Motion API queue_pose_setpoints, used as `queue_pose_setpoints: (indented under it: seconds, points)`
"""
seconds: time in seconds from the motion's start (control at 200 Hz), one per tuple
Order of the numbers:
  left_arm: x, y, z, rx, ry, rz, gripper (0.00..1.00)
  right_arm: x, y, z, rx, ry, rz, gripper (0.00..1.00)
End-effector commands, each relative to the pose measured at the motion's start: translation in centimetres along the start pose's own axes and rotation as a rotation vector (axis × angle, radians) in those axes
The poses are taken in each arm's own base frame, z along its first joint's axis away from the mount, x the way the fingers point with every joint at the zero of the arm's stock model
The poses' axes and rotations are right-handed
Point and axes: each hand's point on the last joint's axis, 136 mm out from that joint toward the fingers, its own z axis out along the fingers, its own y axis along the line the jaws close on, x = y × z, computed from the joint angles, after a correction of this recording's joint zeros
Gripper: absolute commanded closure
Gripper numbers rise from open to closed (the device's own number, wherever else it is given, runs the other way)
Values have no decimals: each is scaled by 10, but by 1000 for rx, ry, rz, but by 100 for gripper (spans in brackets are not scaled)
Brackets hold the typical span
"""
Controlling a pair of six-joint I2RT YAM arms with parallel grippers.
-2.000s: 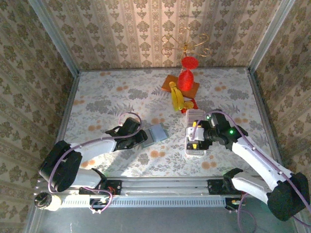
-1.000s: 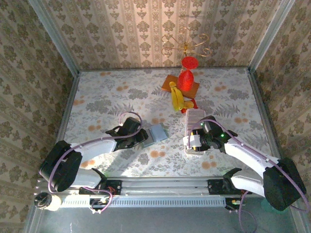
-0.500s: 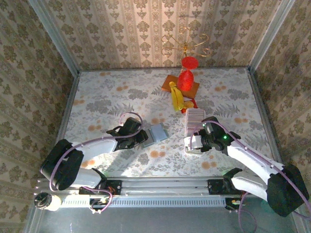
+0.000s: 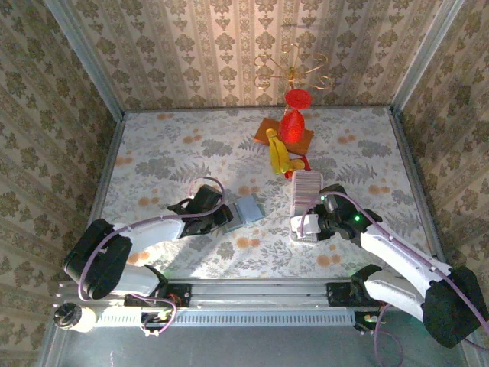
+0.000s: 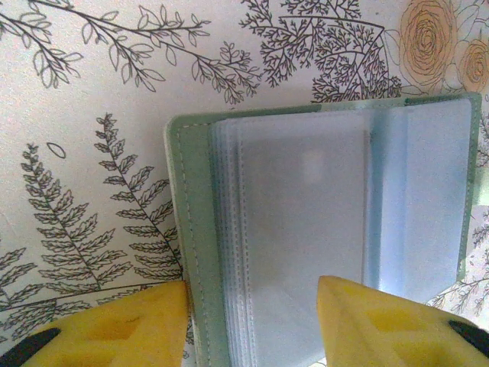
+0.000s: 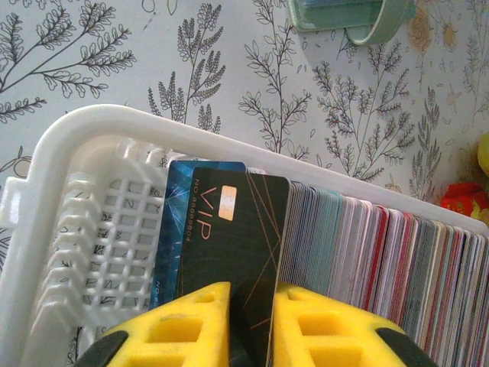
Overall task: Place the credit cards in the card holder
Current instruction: Pick up the credit card from the storage box, then insert the credit card into the card slot.
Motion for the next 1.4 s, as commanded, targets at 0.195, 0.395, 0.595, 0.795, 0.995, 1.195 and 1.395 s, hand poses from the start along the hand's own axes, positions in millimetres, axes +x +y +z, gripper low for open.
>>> queue_pose_setpoints:
  seconds: [0.195, 0.395, 0.595, 0.795, 0.995, 1.195, 1.395]
  points:
    - [1, -9, -2, 4, 16, 23, 45, -15, -1, -31, -11, -56, 45, 91]
    - [1, -9, -3, -2, 23, 26, 43, -31, 9, -51, -90, -126, 136, 99]
    - [2, -11, -5, -26, 35, 49, 39, -71, -16, -85, -67, -314, 328, 100]
    - [4, 1, -2, -93, 48, 39, 39, -107, -76, -86, -99, -510, 861, 100]
    - [3, 1, 0, -108, 49, 33, 42, -119, -117, -49, -221, -565, 1278, 100]
    - [3, 0, 5, -110, 59, 30, 43, -128, -132, -6, -369, -571, 1544, 100]
    - [8, 8, 10, -138, 75, 23, 48, -133, -112, 49, -467, -458, 1676, 100]
